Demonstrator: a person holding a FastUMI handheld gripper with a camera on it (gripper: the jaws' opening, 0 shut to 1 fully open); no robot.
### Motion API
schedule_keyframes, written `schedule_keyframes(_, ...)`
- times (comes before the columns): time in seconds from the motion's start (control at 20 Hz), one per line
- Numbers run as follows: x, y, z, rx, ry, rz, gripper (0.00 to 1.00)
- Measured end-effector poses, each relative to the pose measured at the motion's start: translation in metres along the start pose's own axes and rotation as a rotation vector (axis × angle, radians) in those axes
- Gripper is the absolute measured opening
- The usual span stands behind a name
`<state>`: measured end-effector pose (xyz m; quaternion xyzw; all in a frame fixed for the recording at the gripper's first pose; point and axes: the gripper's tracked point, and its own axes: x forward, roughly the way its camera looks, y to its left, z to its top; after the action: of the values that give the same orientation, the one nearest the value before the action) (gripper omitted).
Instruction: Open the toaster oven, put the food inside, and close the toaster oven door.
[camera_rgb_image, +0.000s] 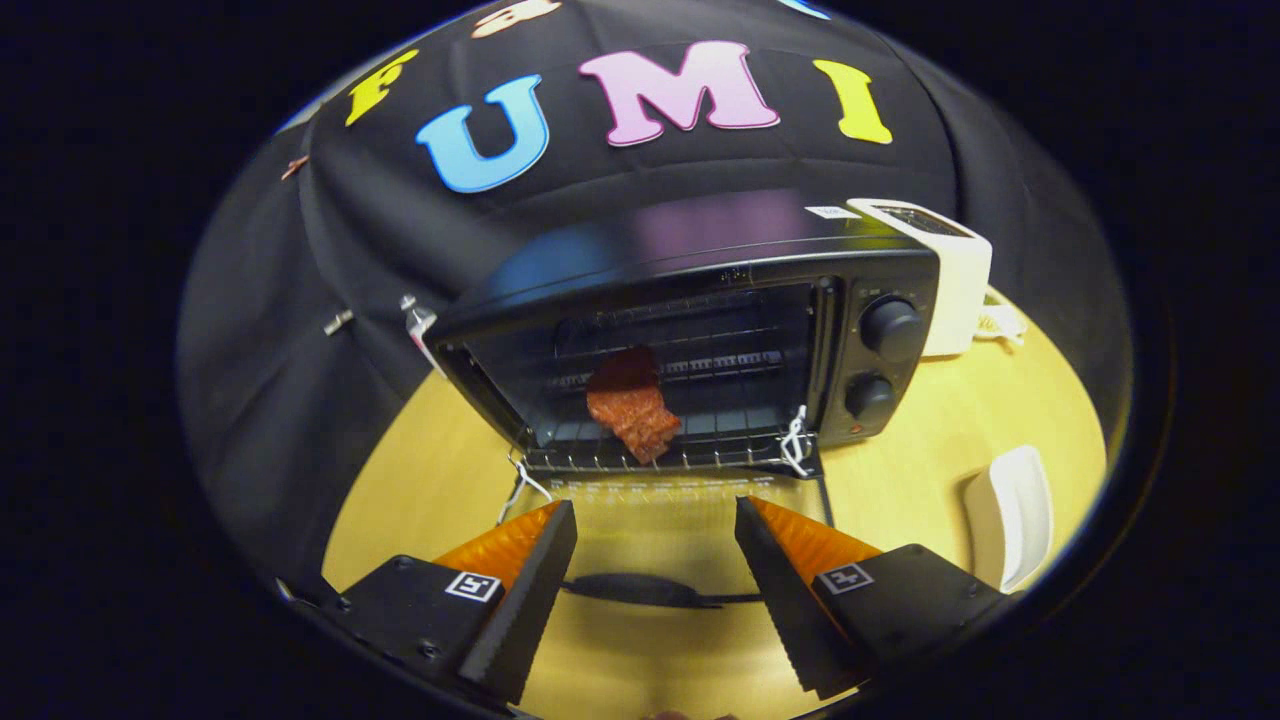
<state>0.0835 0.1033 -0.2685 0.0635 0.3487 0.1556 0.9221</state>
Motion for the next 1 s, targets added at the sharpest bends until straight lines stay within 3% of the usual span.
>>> schedule_keyframes(0.5, -0.038, 0.003, -0.073, -0.037, 0.175, -0.091, 0.99)
schedule_keyframes(0.7, -0.022, 0.002, -0.110, -0.052, 0.248, -0.174, 0.99)
schedule_keyframes(1.0, 0.017, 0.007, -0.116, 0.000, 0.259, -0.255, 0.99)
